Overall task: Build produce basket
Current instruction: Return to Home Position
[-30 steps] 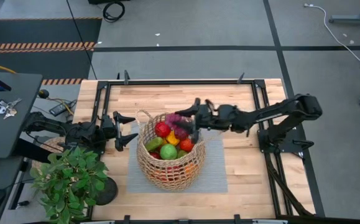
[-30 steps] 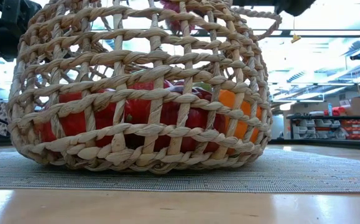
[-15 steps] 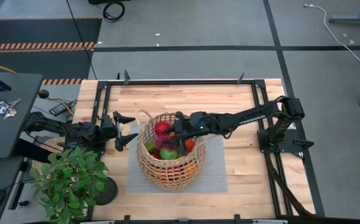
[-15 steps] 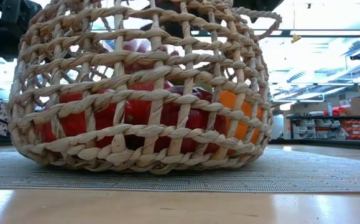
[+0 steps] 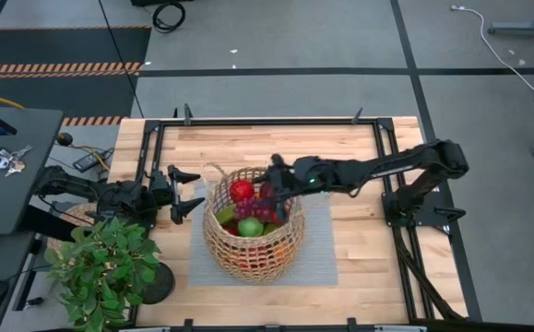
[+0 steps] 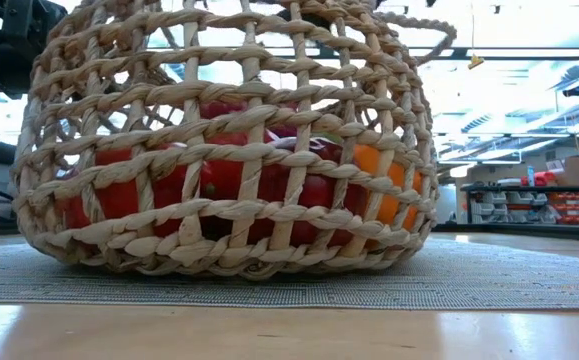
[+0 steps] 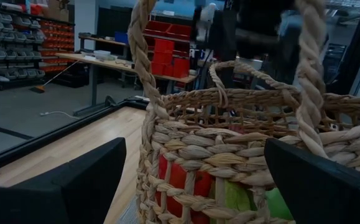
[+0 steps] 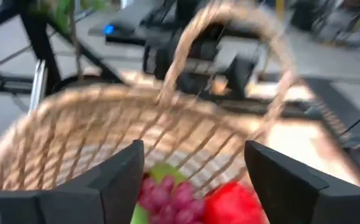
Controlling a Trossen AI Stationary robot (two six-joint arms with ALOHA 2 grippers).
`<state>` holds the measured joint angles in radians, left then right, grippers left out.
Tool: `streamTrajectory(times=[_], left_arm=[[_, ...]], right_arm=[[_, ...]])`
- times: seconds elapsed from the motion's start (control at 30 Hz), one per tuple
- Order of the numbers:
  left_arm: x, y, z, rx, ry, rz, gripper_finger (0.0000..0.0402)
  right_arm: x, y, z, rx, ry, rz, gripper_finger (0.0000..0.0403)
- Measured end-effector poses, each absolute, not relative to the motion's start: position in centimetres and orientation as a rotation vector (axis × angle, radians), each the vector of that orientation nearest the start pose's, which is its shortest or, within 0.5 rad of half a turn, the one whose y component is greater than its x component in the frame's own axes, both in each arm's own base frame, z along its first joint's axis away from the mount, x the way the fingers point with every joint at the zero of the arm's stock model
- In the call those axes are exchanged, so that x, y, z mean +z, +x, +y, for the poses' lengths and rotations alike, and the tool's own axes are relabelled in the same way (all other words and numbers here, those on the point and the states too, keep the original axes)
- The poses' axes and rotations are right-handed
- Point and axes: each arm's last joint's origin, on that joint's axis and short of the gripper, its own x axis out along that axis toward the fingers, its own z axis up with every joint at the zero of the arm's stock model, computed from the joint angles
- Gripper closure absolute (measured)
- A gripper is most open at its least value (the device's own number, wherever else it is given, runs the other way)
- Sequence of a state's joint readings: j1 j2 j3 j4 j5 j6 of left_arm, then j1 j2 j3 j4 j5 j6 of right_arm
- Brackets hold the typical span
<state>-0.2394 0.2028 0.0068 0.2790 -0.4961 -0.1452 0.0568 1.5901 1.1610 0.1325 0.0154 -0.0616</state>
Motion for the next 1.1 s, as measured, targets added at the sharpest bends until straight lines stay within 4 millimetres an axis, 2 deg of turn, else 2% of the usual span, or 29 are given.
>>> streamTrajectory(times=[0.13,0.3,0.47,0.67,0.8,0.97,1.1], left_arm=[[17.6,10.7,-1.2,0.25,-0.174,-0.096,0.0012],[17.6,10.7,-1.2,0.251,-0.174,-0.096,0.0012],[17.6,10.7,-1.2,0.25,-0.174,-0.097,0.0012],[17.6,10.7,-1.2,0.25,-0.174,-0.096,0.0012],[17.6,10.7,-1.2,0.25,-0.174,-0.096,0.0012],[17.6,10.6,-1.2,0.251,-0.174,-0.097,0.0012],[17.6,10.6,-1.2,0.25,-0.174,-0.097,0.0012]], right_arm=[[32.1,34.3,2.2,-0.006,-0.111,0.24,0.0111],[35.6,30.6,3.2,-0.037,-0.151,0.196,0.0115],[36.0,26.9,4.6,-0.07,-0.171,0.156,0.0119],[34.0,22.9,5.4,-0.069,-0.131,0.073,0.0119],[31.8,20.1,5.2,-0.036,-0.108,0.026,0.0119],[28.7,16.7,4.0,0.021,-0.025,-0.079,0.0119],[25.3,15.1,3.4,0.046,0.042,-0.122,0.0119]])
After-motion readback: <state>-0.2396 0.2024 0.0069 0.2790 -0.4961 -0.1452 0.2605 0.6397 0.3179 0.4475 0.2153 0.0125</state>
